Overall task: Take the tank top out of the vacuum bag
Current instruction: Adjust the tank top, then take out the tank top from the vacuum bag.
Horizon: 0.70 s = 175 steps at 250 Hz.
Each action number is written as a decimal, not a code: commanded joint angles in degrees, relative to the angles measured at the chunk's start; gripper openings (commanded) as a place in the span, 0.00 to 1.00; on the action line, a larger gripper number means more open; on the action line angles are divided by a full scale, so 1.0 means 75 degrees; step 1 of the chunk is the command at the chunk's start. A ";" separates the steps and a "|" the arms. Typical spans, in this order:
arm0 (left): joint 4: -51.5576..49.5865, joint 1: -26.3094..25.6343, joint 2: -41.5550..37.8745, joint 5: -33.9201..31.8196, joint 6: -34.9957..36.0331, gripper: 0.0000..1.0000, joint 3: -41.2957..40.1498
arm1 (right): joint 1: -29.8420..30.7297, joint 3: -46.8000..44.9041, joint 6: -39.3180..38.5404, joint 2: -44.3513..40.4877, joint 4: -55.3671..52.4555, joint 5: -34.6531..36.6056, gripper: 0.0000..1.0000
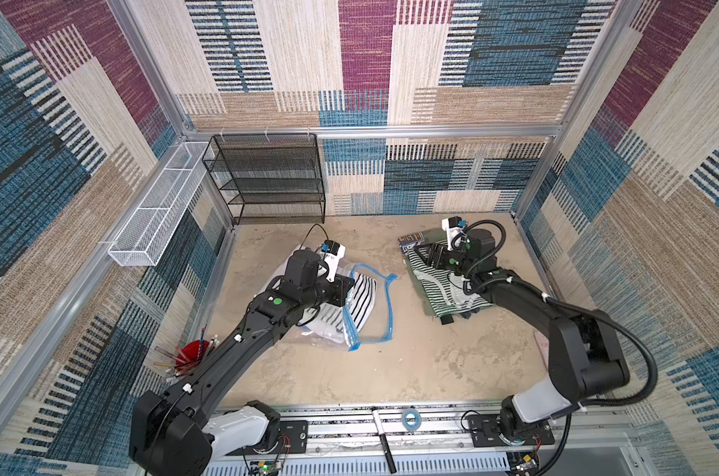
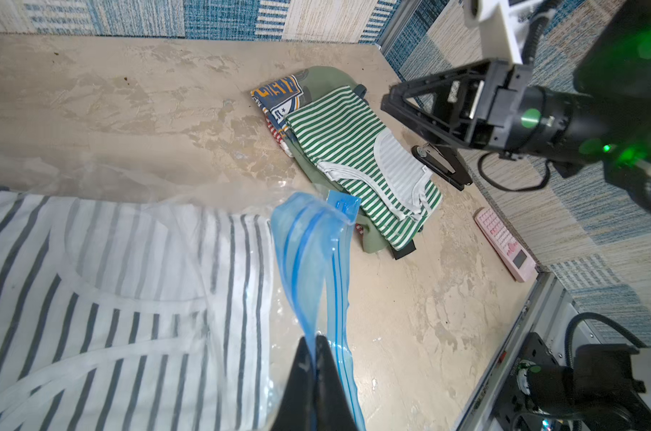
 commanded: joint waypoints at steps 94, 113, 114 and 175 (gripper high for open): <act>-0.0873 0.0368 0.1598 -0.0548 0.1131 0.00 0.2997 | -0.0303 -0.2155 0.0292 -0.2544 -0.0497 0.0153 1.00; -0.0586 0.0365 0.1509 -0.0094 0.0904 0.00 0.2507 | -0.0303 -0.2456 0.0395 -0.2647 -0.0521 0.0129 0.99; -0.0566 0.0364 0.1501 -0.0061 0.0891 0.00 0.2473 | -0.0303 -0.2477 0.0394 -0.2647 -0.0526 0.0136 0.99; 0.1439 0.0346 0.0758 0.1456 -0.0198 0.00 -0.0158 | -0.0272 -0.2808 0.0505 -0.2238 -0.0366 -0.0657 1.00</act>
